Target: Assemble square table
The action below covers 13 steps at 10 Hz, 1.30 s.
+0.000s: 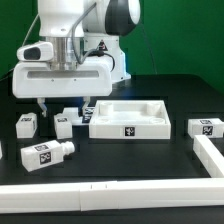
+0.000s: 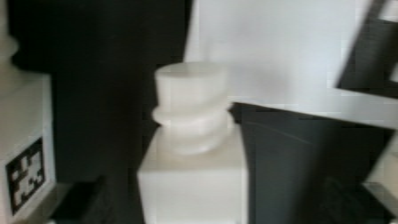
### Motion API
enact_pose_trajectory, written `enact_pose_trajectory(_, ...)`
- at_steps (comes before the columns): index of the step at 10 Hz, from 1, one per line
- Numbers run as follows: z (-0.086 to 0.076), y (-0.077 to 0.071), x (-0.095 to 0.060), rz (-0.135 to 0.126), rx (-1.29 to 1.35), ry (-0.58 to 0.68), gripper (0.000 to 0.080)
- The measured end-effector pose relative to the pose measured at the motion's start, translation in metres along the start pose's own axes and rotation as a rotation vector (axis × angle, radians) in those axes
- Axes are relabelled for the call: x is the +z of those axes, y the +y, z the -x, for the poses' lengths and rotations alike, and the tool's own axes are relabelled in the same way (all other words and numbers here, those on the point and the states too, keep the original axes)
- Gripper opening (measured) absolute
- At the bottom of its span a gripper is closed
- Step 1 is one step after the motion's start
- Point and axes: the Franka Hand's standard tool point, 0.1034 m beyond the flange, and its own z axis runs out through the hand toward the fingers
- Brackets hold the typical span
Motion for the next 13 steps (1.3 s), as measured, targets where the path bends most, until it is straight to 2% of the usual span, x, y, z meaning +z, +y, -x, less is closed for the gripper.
enact_pose_trajectory(1,-0.004,-0.007,-0.011,-0.027,0.018,-0.013,0.0641)
enact_pose_trajectory(2,-0.016,-0.015,-0.029,-0.051,0.033,-0.009,0.0641)
enact_pose_trajectory(3,-0.019,-0.024,-0.034,-0.053,0.051,-0.001,0.0647)
enact_pose_trajectory(5,-0.016,-0.041,-0.020,-0.046,0.060,-0.006,0.0648)
enact_pose_trajectory(6,-0.005,-0.055,-0.009,-0.037,0.068,-0.006,0.0648)
enact_pose_trajectory(8,0.010,-0.064,0.010,-0.043,0.095,-0.055,0.0648)
enact_pose_trajectory(10,0.016,-0.078,0.019,-0.044,0.101,-0.077,0.0648)
enact_pose_trajectory(12,0.015,-0.076,0.019,-0.044,0.099,-0.076,0.0639)
enact_pose_trajectory(13,0.015,-0.077,0.019,-0.044,0.099,-0.077,0.0468)
